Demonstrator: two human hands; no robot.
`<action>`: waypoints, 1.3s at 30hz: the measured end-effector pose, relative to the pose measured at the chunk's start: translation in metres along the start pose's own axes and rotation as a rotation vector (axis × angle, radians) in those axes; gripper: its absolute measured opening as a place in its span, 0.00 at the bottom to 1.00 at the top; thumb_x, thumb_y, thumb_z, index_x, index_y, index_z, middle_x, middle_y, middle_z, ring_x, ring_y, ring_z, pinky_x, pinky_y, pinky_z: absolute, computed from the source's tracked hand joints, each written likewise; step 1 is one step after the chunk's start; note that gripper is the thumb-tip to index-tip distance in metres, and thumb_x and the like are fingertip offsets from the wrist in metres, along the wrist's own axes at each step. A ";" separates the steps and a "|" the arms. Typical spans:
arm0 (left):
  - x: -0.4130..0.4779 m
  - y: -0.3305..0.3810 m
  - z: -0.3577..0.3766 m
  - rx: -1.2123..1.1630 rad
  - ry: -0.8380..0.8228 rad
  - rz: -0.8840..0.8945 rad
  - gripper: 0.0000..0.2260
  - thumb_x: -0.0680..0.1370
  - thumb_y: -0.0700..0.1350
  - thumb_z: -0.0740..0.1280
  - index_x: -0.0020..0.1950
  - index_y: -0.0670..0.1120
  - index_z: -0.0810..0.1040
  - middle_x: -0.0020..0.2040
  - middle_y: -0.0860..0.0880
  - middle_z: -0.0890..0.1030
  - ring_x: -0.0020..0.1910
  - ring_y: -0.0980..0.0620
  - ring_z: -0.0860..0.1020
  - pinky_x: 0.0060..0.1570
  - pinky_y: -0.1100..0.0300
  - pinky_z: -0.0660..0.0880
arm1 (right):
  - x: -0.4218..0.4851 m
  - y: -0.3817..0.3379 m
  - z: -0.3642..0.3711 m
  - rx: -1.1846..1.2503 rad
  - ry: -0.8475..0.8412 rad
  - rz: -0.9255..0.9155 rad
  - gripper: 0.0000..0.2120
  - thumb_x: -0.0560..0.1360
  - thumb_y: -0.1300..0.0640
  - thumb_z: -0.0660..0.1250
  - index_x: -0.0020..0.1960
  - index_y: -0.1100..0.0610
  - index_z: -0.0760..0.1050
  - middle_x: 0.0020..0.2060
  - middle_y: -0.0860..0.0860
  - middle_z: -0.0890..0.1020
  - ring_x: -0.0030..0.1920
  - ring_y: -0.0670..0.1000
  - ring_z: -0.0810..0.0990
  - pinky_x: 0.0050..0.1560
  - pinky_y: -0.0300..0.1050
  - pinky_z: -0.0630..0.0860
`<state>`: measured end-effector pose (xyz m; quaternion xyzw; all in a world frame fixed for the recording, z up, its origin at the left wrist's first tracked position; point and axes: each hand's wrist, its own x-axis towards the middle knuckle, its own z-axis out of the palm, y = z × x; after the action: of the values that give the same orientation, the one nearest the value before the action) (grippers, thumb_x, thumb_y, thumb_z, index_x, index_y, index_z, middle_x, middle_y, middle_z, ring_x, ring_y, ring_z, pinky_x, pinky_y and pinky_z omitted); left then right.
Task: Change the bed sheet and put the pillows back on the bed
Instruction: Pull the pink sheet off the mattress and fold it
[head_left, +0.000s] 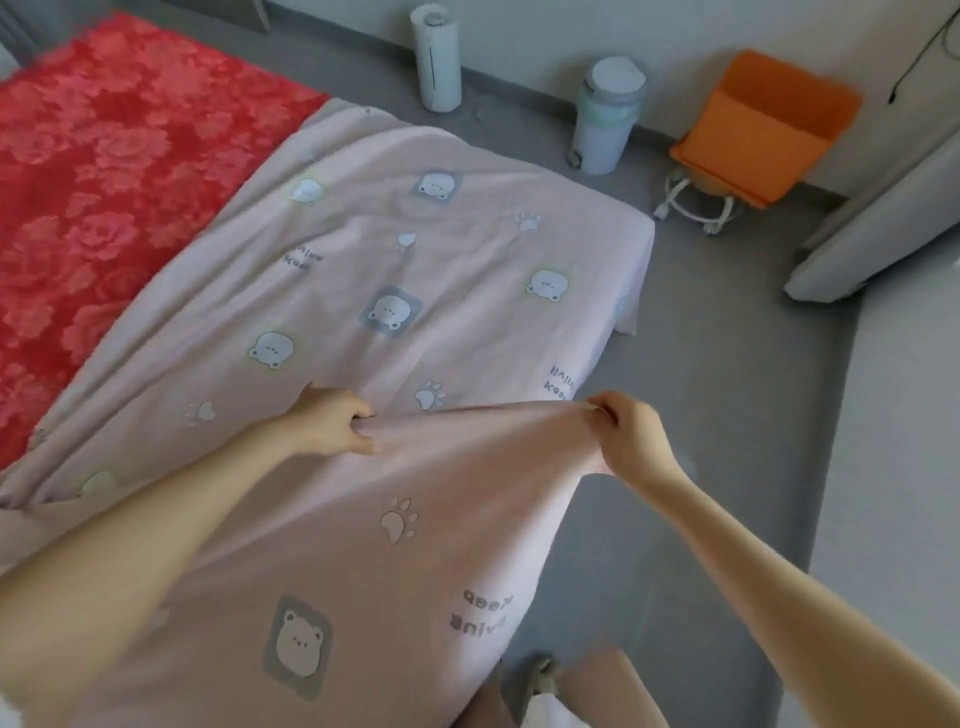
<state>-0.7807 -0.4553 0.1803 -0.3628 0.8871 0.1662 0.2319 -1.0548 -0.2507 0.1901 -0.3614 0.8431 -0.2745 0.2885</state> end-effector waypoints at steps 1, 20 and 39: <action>0.011 -0.001 0.000 0.021 -0.050 -0.027 0.21 0.72 0.59 0.70 0.32 0.49 0.63 0.29 0.53 0.66 0.39 0.50 0.69 0.31 0.65 0.56 | 0.012 0.002 -0.008 -0.003 0.028 0.009 0.12 0.76 0.64 0.58 0.52 0.59 0.79 0.43 0.55 0.81 0.46 0.57 0.77 0.43 0.43 0.69; 0.268 0.048 -0.240 0.120 0.111 -0.244 0.14 0.74 0.48 0.71 0.32 0.48 0.70 0.37 0.45 0.75 0.43 0.43 0.74 0.37 0.56 0.66 | 0.276 0.122 -0.177 -0.026 0.224 0.361 0.10 0.75 0.62 0.58 0.36 0.59 0.69 0.30 0.51 0.71 0.36 0.57 0.69 0.30 0.45 0.60; 0.583 0.070 -0.238 0.175 0.007 -0.137 0.18 0.73 0.53 0.71 0.30 0.48 0.67 0.42 0.45 0.77 0.49 0.42 0.77 0.46 0.54 0.65 | 0.511 0.199 -0.208 -0.082 0.246 0.742 0.14 0.76 0.65 0.54 0.54 0.62 0.76 0.50 0.60 0.80 0.44 0.59 0.74 0.42 0.44 0.68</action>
<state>-1.2670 -0.8487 0.0778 -0.4018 0.8720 0.0708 0.2704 -1.5797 -0.4729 0.0514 -0.0076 0.9550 -0.1586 0.2504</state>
